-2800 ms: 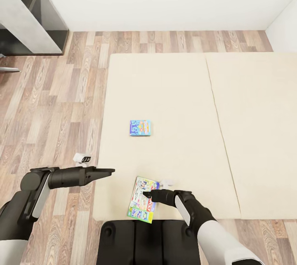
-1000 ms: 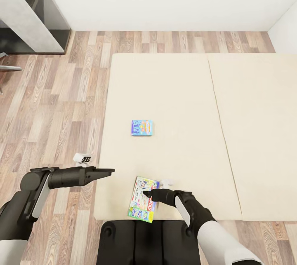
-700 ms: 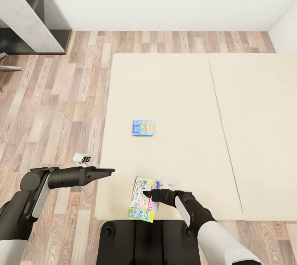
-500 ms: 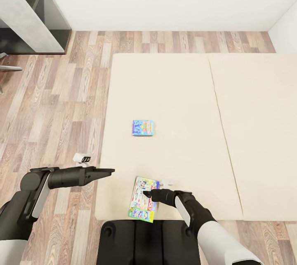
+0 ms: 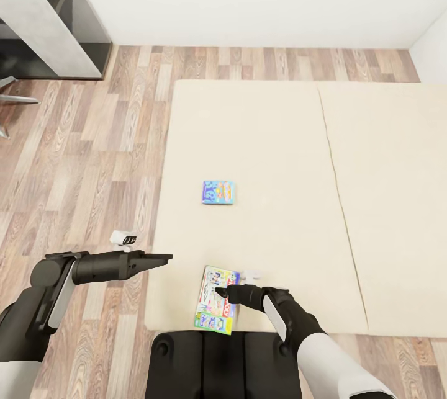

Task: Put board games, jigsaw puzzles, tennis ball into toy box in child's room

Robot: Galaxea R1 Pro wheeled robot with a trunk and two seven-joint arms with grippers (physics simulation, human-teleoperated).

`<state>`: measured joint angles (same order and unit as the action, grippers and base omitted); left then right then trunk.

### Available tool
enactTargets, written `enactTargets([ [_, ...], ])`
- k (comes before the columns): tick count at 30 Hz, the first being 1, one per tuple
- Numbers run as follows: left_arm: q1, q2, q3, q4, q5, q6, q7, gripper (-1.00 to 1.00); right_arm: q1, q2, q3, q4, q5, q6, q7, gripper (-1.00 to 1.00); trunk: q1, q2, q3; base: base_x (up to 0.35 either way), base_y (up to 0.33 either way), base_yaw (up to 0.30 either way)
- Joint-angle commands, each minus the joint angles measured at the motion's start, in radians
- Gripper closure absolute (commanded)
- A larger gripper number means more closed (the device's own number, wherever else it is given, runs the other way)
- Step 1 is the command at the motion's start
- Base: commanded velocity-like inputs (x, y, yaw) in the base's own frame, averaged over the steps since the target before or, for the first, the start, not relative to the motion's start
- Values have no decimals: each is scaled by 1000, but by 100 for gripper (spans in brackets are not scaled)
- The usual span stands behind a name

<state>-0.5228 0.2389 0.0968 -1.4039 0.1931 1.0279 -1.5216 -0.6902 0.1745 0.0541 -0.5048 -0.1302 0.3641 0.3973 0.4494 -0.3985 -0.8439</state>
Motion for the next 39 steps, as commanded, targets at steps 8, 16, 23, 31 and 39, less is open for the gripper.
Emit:
enactTargets([
  [8,0,0,0,0,0,11,-3,-100,0,0,1,-1,-9,7,-2,-100,1,-1,-1,0,29,16],
  [16,0,0,0,0,0,11,-3,-100,0,0,1,-1,-9,7,-2,-100,1,-1,-1,0,55,0],
  [23,0,0,0,0,0,11,-3,-100,0,0,1,-1,-9,7,-2,-100,1,-1,-1,0,20,0],
  [31,0,0,0,-1,0,11,-3,-100,0,0,1,-1,-9,7,-2,-100,1,-1,-1,0,46,0],
  [39,0,0,0,0,0,12,-3,-100,0,0,1,-1,-9,7,-2,-100,1,-1,-1,0,67,0],
])
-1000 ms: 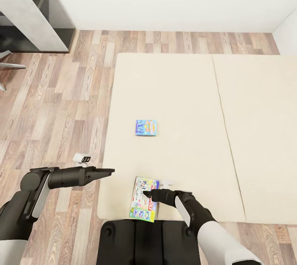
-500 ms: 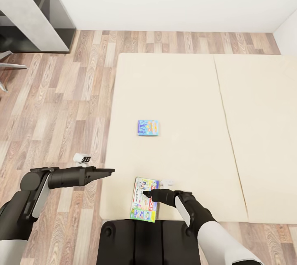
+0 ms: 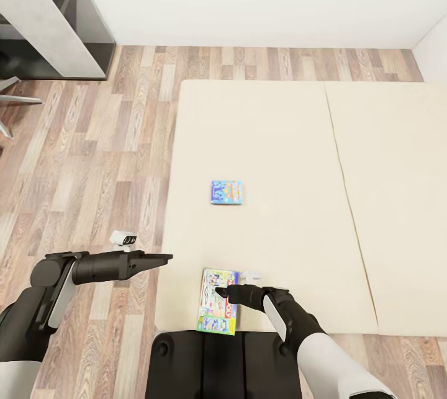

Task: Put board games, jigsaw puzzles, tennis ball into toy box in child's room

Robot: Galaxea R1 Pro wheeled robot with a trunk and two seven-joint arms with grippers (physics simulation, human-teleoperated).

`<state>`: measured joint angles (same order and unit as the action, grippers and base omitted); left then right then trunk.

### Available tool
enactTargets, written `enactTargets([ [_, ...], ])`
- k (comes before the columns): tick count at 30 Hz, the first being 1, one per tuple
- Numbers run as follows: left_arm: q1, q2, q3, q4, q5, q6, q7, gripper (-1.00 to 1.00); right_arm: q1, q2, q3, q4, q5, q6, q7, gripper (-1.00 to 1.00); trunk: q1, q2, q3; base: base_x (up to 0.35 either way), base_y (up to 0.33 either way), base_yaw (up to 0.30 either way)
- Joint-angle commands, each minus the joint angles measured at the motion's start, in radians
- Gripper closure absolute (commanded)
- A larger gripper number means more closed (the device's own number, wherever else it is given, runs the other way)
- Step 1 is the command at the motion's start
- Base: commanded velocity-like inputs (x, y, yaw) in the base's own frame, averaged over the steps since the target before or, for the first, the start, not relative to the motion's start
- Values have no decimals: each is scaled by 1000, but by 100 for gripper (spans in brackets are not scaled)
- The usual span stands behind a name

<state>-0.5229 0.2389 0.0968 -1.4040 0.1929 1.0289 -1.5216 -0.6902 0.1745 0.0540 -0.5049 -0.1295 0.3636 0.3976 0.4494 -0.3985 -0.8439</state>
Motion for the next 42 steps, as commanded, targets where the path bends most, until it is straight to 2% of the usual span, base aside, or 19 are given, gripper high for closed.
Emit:
enactTargets([
  [1,0,0,0,0,0,11,-3,-100,0,0,1,-1,-10,8,-2,-100,1,-2,-1,0,59,0],
  [20,0,0,0,-1,0,11,-3,-100,0,0,1,-1,-11,8,-2,-100,1,-2,-1,0,49,0],
  [24,0,0,0,-1,1,11,-3,-100,0,0,0,1,-13,20,-11,-100,1,-2,-1,0,1,0],
  [35,0,0,-1,-1,1,11,-3,-100,-4,0,-4,27,-19,109,-9,-100,1,-2,-1,0,0,0],
  [42,0,-1,-2,0,1,11,-3,-100,-4,0,-6,28,-23,115,-6,-100,1,-2,-1,0,0,0],
])
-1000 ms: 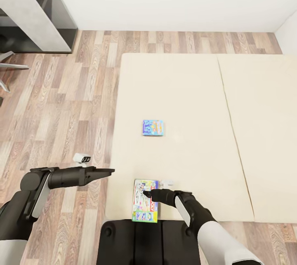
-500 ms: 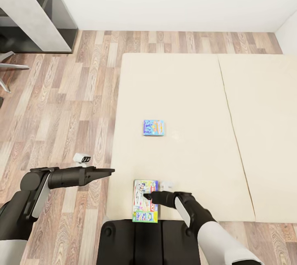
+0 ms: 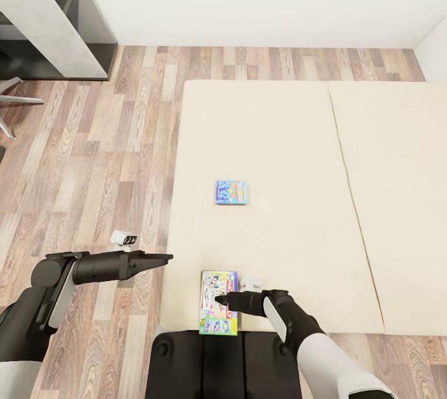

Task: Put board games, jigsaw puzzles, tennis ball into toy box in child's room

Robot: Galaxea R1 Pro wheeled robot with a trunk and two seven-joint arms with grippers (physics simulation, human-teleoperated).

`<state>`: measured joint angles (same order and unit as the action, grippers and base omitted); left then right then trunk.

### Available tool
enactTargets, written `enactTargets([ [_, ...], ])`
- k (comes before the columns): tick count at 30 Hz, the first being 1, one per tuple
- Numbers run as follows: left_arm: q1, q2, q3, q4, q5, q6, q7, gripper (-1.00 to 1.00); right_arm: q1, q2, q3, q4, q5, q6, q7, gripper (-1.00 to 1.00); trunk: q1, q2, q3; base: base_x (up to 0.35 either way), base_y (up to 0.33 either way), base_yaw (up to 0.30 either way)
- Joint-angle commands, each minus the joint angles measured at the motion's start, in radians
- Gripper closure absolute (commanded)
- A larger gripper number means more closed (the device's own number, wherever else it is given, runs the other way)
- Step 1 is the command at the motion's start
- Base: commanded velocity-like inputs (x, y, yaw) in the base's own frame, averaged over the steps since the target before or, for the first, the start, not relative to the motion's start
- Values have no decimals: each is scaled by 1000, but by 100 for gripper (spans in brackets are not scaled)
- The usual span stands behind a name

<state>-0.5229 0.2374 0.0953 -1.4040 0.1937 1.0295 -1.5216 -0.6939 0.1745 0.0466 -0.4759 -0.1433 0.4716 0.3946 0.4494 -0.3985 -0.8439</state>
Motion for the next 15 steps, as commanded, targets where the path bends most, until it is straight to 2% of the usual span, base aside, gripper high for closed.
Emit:
enactTargets([
  [1,0,0,0,0,0,11,-3,-100,0,0,1,-1,-10,5,-2,-100,1,-1,-1,0,0,0],
  [9,0,0,0,0,0,11,-3,-100,1,0,4,-3,-2,-6,1,-100,1,-1,-1,0,0,0],
  [15,0,0,0,0,0,11,-3,-100,1,0,7,-1,6,-65,1,-100,1,-1,-1,0,0,0],
])
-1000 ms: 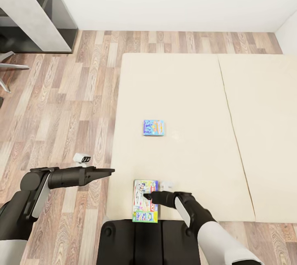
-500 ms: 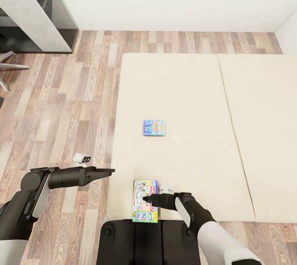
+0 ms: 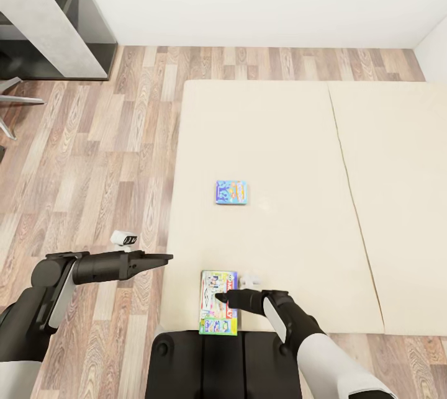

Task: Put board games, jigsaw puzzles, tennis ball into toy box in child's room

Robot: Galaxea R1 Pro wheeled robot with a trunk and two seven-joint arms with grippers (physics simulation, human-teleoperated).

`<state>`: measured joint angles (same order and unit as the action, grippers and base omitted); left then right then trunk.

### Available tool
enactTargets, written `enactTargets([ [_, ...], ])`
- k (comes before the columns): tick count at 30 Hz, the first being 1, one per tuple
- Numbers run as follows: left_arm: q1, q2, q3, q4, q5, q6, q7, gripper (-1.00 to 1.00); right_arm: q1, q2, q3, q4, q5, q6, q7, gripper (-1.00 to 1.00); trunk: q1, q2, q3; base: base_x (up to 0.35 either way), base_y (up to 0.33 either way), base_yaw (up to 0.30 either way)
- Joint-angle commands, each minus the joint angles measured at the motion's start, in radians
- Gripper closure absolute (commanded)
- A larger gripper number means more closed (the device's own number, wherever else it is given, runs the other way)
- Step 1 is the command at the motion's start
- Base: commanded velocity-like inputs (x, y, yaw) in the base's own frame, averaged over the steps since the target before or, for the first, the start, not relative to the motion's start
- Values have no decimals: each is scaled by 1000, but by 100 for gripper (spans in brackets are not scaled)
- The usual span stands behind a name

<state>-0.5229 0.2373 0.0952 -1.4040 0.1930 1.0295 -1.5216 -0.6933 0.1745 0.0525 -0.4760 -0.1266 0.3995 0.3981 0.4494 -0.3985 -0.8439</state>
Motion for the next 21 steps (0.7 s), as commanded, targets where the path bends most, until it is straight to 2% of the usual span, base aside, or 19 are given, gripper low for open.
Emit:
enactTargets([
  [1,0,0,0,0,0,11,-3,-100,0,0,2,-1,-10,2,-2,-100,1,-1,-1,0,0,0],
  [12,0,0,0,0,0,11,-3,-100,0,0,4,4,-7,-61,-2,-100,1,-1,-1,0,0,0],
  [21,0,0,0,0,0,11,-3,-100,0,0,4,6,-7,-68,-2,-100,1,-1,-1,0,20,0],
])
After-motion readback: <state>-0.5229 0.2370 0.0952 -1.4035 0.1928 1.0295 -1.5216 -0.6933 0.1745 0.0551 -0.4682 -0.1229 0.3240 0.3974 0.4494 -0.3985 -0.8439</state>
